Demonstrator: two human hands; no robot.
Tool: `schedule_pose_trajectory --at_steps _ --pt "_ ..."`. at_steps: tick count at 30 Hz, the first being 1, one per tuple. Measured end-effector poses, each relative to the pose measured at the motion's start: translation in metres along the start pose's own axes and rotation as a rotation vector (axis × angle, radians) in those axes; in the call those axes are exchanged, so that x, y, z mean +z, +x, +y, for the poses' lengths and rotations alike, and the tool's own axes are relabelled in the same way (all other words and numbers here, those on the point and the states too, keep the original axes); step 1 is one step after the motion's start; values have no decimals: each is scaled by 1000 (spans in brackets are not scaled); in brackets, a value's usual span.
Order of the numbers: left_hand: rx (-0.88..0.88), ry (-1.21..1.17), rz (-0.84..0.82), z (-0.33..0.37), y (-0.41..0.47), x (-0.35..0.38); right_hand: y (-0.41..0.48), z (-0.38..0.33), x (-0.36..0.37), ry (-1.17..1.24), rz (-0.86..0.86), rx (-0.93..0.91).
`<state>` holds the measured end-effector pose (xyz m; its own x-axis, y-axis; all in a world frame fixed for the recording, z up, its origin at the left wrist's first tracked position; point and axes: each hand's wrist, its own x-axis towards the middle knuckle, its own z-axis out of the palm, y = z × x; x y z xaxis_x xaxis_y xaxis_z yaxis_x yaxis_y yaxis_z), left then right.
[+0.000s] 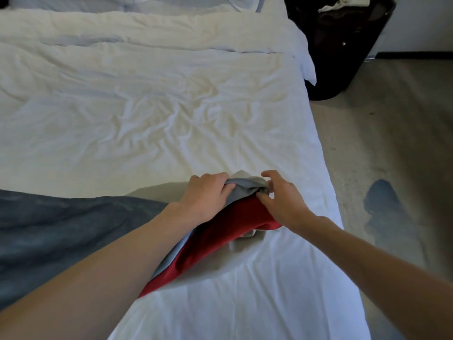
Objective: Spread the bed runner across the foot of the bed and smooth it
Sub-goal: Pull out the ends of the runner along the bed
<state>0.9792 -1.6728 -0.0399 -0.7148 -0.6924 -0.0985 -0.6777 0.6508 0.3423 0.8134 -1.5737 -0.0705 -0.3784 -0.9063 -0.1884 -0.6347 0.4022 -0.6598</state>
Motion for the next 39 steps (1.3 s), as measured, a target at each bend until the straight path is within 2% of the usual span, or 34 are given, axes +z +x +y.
schedule_pose_trajectory --at_steps 3,5,8,11,13,16,18,20,25,33,39 --pt "-36 -21 57 -2 2 8 0 19 6 136 -17 202" --pt "-101 31 111 -5 7 10 -8 26 11 135 3 250" --pt "-267 102 147 -10 16 12 -29 21 20 -17 98 99" --pt "-390 149 120 -12 22 12 -43 15 27 -185 122 -65" --pt "-328 200 158 -11 20 16 -45 13 30 -243 114 -85" --pt "-25 218 243 -2 10 27 -52 10 35 -226 118 -99" --pt "142 197 232 8 2 31 -61 8 39 -199 142 -119" --pt "216 189 203 15 -1 32 -70 6 40 -176 162 -128" --pt "195 260 152 28 -8 26 -93 -1 37 -114 215 -182" --pt "93 254 279 51 -22 18 -152 -7 28 -81 192 -238" --pt "-24 238 375 59 -25 9 -200 -10 33 -113 172 -356"
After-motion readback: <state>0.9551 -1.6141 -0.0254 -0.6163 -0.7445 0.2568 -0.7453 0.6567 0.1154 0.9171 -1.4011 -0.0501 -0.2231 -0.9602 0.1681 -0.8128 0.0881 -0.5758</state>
